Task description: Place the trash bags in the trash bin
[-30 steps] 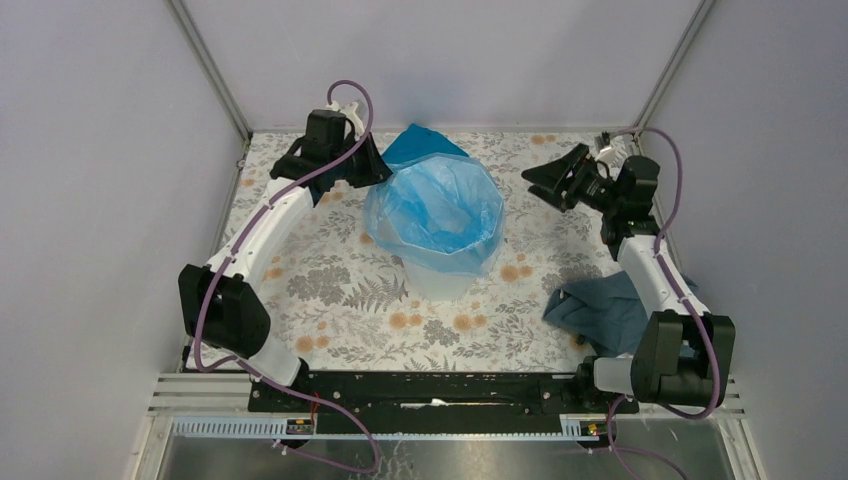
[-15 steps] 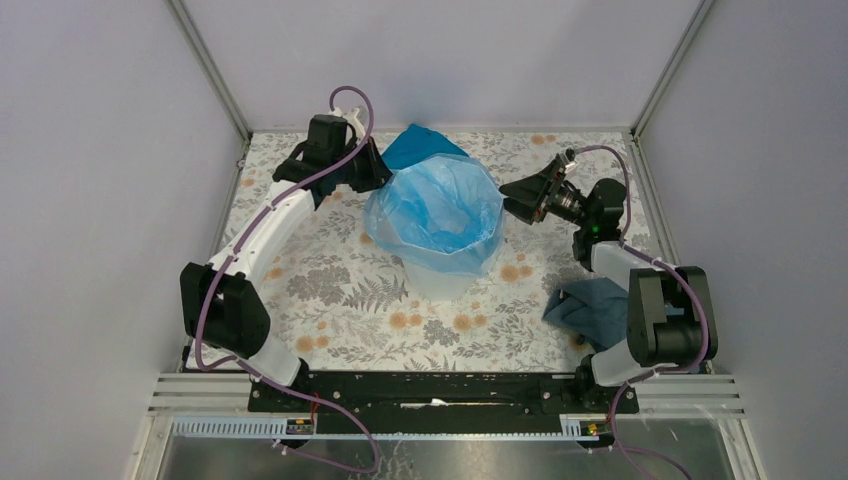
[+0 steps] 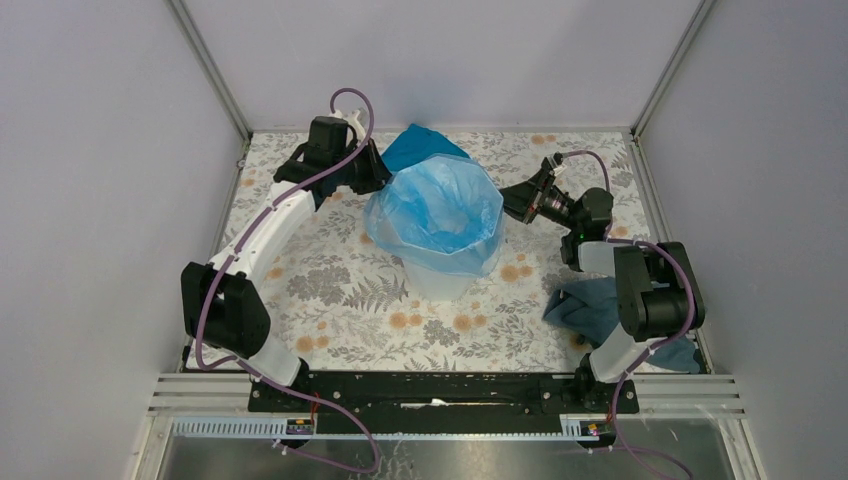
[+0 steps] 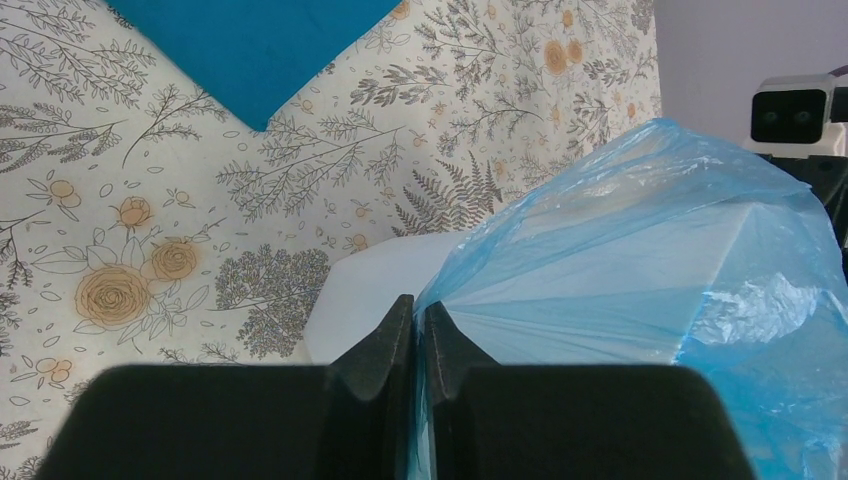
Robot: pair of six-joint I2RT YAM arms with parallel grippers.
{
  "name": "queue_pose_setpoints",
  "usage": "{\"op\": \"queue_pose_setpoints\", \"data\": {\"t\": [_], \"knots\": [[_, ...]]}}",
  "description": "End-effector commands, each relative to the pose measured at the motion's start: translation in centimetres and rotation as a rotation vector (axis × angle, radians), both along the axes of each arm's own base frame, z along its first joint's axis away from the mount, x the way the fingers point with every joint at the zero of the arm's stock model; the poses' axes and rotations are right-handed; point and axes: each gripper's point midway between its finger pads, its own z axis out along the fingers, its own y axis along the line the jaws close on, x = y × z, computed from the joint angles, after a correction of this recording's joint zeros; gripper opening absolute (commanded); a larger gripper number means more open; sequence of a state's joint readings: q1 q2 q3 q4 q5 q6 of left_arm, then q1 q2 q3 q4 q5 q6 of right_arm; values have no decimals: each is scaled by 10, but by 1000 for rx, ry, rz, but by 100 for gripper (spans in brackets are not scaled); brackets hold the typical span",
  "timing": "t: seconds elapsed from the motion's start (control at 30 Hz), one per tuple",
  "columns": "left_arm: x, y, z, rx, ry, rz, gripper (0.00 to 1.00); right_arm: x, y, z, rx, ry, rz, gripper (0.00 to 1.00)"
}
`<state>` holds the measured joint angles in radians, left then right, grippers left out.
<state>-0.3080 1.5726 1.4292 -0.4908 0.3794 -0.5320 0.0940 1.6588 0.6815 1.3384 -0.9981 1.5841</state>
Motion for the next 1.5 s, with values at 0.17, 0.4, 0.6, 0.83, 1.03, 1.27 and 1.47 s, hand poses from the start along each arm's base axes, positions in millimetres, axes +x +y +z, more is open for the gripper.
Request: {"op": "queue_pose_setpoints", "data": {"t": [0.17, 0.4, 0.6, 0.83, 1.03, 1.27, 1.47], "knots": [[-7, 7, 4, -2, -49, 13, 9, 9, -1, -2, -40, -59, -40, 0], [-19, 15, -19, -2, -15, 26, 8, 21, -2, -20, -154, -32, -66, 0], [-29, 22, -36, 15, 18, 29, 7, 23, -4, -19, -233, -53, -84, 0], [-30, 92, 27, 152, -116, 212, 73, 23, -7, -14, -320, -87, -100, 0], [-79, 107, 45, 103, -122, 278, 93, 24, -8, -12, -331, -89, -104, 0], [-139, 67, 70, -268, -124, 184, 92, 23, -8, -13, -344, -94, -99, 0], [-152, 44, 41, -424, -30, 98, 88, 23, -7, -10, -338, -101, -95, 0]]}}
